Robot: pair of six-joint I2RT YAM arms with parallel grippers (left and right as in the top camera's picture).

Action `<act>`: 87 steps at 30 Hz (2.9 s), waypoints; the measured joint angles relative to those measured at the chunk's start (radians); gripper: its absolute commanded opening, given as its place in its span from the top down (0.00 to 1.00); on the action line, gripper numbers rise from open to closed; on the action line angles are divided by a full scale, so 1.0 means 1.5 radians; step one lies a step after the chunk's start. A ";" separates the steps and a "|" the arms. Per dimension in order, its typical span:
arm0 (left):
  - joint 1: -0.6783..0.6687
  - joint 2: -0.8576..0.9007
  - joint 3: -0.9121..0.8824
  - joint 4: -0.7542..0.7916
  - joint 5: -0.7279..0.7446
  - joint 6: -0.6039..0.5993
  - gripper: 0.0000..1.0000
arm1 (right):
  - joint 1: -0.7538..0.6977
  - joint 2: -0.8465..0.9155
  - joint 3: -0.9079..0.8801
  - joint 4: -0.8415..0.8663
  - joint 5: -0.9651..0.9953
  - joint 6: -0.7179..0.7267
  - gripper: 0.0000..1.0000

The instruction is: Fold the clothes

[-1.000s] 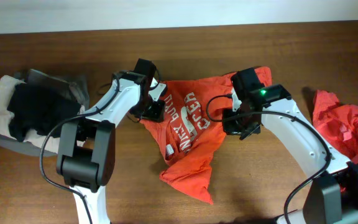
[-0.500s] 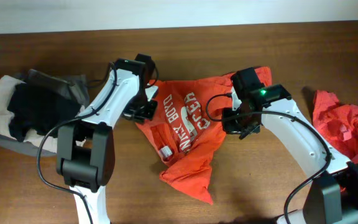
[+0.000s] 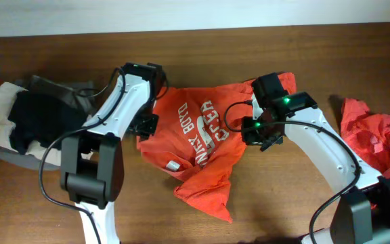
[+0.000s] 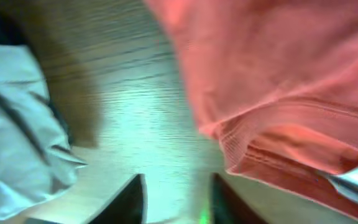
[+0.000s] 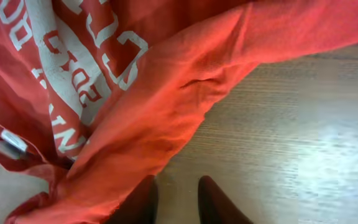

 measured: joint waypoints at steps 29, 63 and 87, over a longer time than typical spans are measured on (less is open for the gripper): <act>0.025 0.107 0.004 0.483 0.219 0.150 1.00 | 0.000 0.000 0.000 0.035 0.020 -0.002 0.66; 0.022 0.216 0.704 -0.103 0.259 0.192 0.94 | -0.197 0.023 0.000 0.114 0.079 0.016 0.15; -0.132 -0.282 0.439 -0.167 0.016 0.097 0.78 | -0.340 0.202 0.019 0.207 -0.056 -0.070 0.96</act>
